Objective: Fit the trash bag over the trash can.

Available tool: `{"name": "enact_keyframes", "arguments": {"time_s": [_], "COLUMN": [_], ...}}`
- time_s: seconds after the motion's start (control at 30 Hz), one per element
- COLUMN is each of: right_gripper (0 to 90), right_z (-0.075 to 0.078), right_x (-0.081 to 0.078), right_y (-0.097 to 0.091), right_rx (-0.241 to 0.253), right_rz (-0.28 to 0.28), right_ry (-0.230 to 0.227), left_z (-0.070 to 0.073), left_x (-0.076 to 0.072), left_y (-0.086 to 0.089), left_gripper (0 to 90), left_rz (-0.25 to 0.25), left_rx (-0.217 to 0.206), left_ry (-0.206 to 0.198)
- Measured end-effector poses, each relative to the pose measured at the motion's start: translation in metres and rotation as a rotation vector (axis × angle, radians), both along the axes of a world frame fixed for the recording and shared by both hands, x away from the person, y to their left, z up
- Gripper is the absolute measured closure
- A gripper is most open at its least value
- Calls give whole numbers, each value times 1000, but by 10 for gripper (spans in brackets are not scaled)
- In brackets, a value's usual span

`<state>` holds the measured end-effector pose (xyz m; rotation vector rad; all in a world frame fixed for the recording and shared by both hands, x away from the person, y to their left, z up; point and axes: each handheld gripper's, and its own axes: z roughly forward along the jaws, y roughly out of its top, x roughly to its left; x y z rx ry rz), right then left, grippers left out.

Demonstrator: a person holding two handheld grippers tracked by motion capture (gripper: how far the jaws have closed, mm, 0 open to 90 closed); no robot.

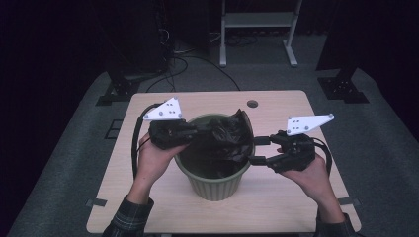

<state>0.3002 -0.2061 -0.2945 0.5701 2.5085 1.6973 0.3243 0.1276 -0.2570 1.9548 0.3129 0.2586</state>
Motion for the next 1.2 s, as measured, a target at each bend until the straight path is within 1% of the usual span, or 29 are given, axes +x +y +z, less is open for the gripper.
{"name": "enact_keyframes", "arguments": {"time_s": [0.07, 0.1, 0.17, 0.2, 0.23, 0.27, 0.3, 0.33, 0.37, 0.47, 0.63, 0.73, 0.8, 0.87, 0.9, 1.0, 1.03, 1.07, 1.1, 1.13, 1.17, 1.2], "right_gripper": [371, 425, 562, 673, 746, 799, 860, 886, 894, 896, 892, 890, 891, 891, 891, 892, 891, 870, 782, 771, 760, 725], "right_z": [-1, -2, -4, -5, -6, -7, -7, -7, -7, -5, -3, -4, -7, -10, -13, -21, -22, -24, -24, -23, -20, -16], "right_x": [2, 3, 7, 9, 11, 12, 13, 13, 12, 11, 7, 4, 1, -2, -3, -5, -5, -4, -4, -4, -4, -4], "right_y": [4, 6, 11, 12, 13, 14, 13, 12, 10, 0, -22, -34, -41, -45, -46, -49, -50, -52, -54, -55, -57, -58], "right_rx": [-9, -14, -24, -23, -17, -9, -1, -1, 4, 2, 9, 8, 8, -3, -15, -60, -64, -63, -58, -50, -34, -20], "right_rz": [-8, -10, -19, -23, -22, -26, -36, -39, -48, -73, -106, -110, -97, -96, -84, -97, -103, -103, -115, -128, -125, -129], "right_ry": [-6, -1, -9, -14, -12, -18, -15, -19, -27, -34, -52, -65, -72, -67, -66, -61, -55, -49, -49, -52, -54, -68], "left_z": [0, 0, 0, 0, 0, 0, 0, 0, 1, 1, -4, -12, -17, -22, -25, -31, -33, -35, -36, -37, -37, -38], "left_x": [-1, -2, -2, -2, -2, -2, -1, -1, 0, 2, -2, -6, -8, -10, -10, -10, -9, -10, -10, -10, -10, -11], "left_y": [-1, -1, 0, 1, 2, 5, 8, 12, 17, 35, 69, 88, 99, 110, 116, 126, 128, 129, 129, 128, 127, 125], "left_gripper": [899, 899, 899, 899, 899, 899, 899, 900, 899, 900, 900, 900, 900, 900, 900, 900, 900, 900, 900, 900, 900, 900], "left_rz": [-4, -6, -3, -1, 6, 17, 23, 36, 47, 89, 154, 183, 209, 232, 247, 277, 279, 275, 269, 264, 261, 257], "left_rx": [3, 0, -2, -3, -3, -2, -2, -6, -6, -27, -45, -66, -67, -75, -76, -81, -87, -92, -88, -85, -80, -77], "left_ry": [-1, -1, 1, 0, 0, -4, -6, -6, -7, -4, 1, 12, 17, 27, 31, 41, 45, 49, 50, 50, 51, 50]}}
